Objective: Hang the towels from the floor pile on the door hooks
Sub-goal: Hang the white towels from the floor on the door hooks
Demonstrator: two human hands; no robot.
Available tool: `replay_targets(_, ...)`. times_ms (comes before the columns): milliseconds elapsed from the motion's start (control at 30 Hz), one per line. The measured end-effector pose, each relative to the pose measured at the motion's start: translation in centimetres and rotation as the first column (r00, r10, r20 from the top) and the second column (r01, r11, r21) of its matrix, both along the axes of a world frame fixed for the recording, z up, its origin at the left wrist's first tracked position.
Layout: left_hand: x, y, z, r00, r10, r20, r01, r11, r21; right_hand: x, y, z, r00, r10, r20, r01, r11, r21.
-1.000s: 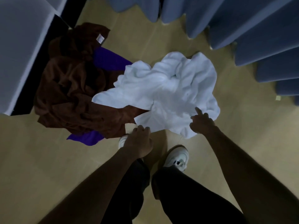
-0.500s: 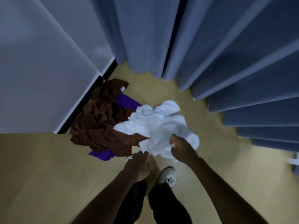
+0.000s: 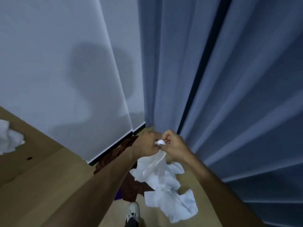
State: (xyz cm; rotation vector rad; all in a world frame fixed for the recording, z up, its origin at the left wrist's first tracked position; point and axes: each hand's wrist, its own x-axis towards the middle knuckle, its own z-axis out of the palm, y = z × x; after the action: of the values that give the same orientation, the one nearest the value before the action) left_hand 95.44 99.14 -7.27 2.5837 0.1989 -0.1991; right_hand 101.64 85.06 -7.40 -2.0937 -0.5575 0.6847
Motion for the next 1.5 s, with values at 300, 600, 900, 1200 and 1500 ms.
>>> replay_targets(300,-8.1,4.4,14.7,0.922,0.333,0.199,-0.326,0.943,-0.064,-3.9,5.3,7.8,0.914,0.403,0.051,-0.393,0.908,-0.146)
replay_targets(600,-22.7,12.8,21.8,0.715,0.649,0.261,-0.69,0.597,0.409,-10.2,14.5,15.1,0.823,0.448,0.349,-0.47,0.882,-0.022)
replay_targets(900,-30.6,15.2,21.4,0.778,0.622,0.092,-0.627,0.777,0.048,-22.7,23.4,21.1,0.685,0.587,0.432,-0.678,0.731,0.083)
replay_targets(1200,-37.5,20.0,23.9,0.555,0.762,0.334,-0.793,0.605,-0.062,-28.7,26.8,18.8,0.71,0.703,0.031,-0.7,0.701,0.136)
replay_targets(1500,-43.1,23.7,26.4,0.336,0.827,0.45,-0.893,0.432,-0.127,-38.8,31.2,11.7,0.521,0.848,0.098,-0.821,0.529,-0.217)
